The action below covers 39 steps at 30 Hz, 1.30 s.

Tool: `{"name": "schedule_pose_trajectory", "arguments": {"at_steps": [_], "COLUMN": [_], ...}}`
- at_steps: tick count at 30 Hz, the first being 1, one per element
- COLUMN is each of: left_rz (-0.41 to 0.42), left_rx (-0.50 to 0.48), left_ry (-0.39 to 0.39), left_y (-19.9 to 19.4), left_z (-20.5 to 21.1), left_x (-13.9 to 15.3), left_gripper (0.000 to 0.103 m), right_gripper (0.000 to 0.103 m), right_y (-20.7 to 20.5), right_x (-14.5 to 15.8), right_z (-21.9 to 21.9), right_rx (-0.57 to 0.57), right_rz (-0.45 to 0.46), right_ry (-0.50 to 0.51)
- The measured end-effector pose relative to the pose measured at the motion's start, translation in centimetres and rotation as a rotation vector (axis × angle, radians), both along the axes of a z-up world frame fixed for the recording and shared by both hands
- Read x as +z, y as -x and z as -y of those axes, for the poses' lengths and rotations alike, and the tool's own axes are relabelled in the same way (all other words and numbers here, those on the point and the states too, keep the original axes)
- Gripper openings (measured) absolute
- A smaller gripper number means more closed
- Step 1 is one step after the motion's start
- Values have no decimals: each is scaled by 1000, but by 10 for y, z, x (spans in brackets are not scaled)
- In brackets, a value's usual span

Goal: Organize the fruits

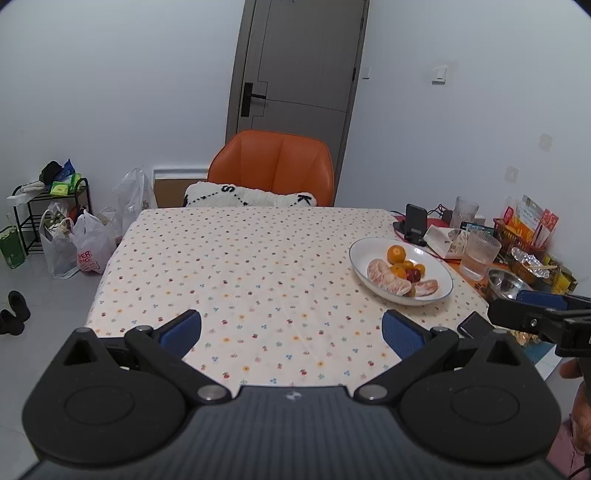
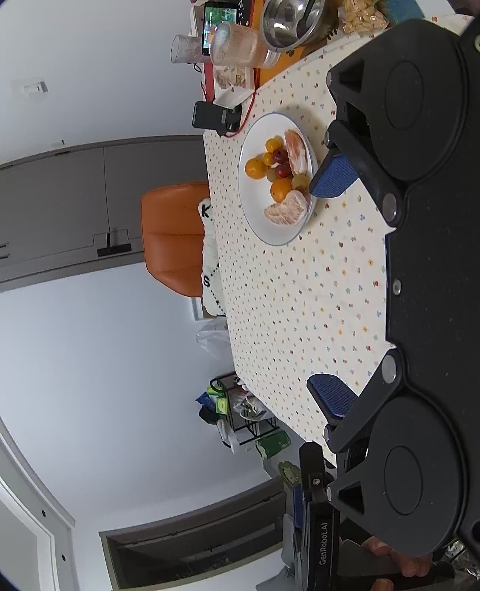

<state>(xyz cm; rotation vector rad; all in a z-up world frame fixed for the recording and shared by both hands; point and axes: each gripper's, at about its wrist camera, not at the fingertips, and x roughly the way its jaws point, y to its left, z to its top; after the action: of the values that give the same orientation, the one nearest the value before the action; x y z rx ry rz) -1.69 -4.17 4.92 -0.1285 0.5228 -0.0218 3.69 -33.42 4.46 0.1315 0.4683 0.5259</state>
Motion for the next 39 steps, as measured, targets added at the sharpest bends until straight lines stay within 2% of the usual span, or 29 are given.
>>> {"name": "schedule_pose_trajectory", "arguments": {"at_steps": [39], "left_rz": [-12], "left_rx": [0], "left_ry": [-18], "left_y": [1], "left_z": [-2], "left_x": [-5], "left_gripper": [103], "right_gripper": [103], "right_y": [0], "right_x": [-7], "right_z": [-9], "right_rx": [18], "right_rz": [-30], "right_ry": [17]}}
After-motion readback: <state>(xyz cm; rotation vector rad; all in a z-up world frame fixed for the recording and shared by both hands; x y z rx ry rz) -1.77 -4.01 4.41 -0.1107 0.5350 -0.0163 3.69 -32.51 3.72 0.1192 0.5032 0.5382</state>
